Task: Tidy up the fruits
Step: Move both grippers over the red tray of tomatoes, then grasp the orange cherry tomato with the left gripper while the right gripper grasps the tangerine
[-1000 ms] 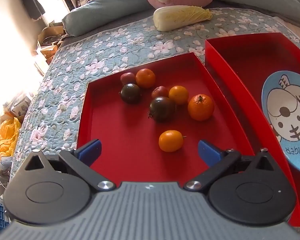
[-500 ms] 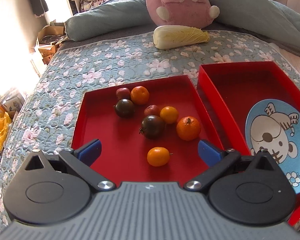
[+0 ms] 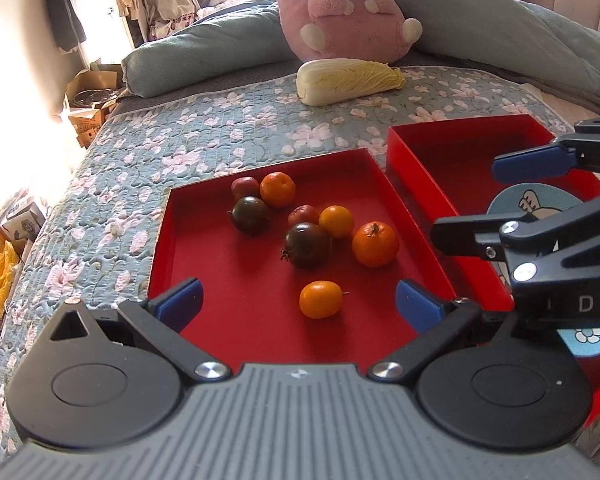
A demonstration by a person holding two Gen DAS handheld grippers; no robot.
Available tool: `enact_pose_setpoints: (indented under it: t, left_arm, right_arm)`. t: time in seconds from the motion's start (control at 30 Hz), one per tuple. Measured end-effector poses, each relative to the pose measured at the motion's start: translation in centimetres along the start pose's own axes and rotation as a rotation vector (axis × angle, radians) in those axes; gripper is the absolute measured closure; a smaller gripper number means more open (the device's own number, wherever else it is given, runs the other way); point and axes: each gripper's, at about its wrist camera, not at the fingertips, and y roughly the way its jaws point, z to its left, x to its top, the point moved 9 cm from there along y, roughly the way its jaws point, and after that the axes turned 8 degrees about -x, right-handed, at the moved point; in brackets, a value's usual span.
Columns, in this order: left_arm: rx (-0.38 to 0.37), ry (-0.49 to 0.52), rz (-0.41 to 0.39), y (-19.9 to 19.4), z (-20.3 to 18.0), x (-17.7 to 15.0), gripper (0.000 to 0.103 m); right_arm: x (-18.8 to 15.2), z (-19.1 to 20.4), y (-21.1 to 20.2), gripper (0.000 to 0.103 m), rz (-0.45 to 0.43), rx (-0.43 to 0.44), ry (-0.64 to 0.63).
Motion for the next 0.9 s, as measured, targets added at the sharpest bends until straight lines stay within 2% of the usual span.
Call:
enact_pose_setpoints:
  t: [0.13, 0.2, 0.27, 0.33, 0.47, 0.7, 0.9]
  left_arm:
    - [-0.033, -0.033, -0.005, 0.4, 0.6, -1.1, 0.000]
    - [-0.027, -0.016, -0.010, 0.6, 0.8, -1.5, 0.000]
    - [-0.028, 0.001, -0.003, 0.9, 0.8, -1.9, 0.000]
    - [-0.037, 0.015, 0.003, 1.2, 0.8, -2.3, 0.000]
    - [-0.049, 0.025, 0.019, 1.8, 1.0, -3.0, 0.000]
    - [-0.067, 0.044, 0.031, 2.5, 0.8, -3.6, 0.001]
    - [-0.111, 0.048, 0.038, 3.0, 0.6, -3.7, 0.013]
  right_arm:
    - [0.0, 1.5, 0.7, 0.034, -0.025, 0.070, -0.022]
    - [-0.3, 2.2, 1.4, 0.035, -0.006, 0.090, -0.059]
    - [-0.7, 2.8, 2.2, 0.044, 0.022, 0.109, -0.081]
    - [-1.1, 3.5, 2.9, 0.046, 0.041, 0.128, -0.108]
    - [-1.5, 4.5, 3.3, 0.049, 0.056, 0.149, -0.156]
    - [-2.2, 4.7, 4.1, 0.050, 0.082, 0.144, -0.201]
    - [-2.6, 4.6, 4.6, 0.054, 0.104, 0.157, -0.198]
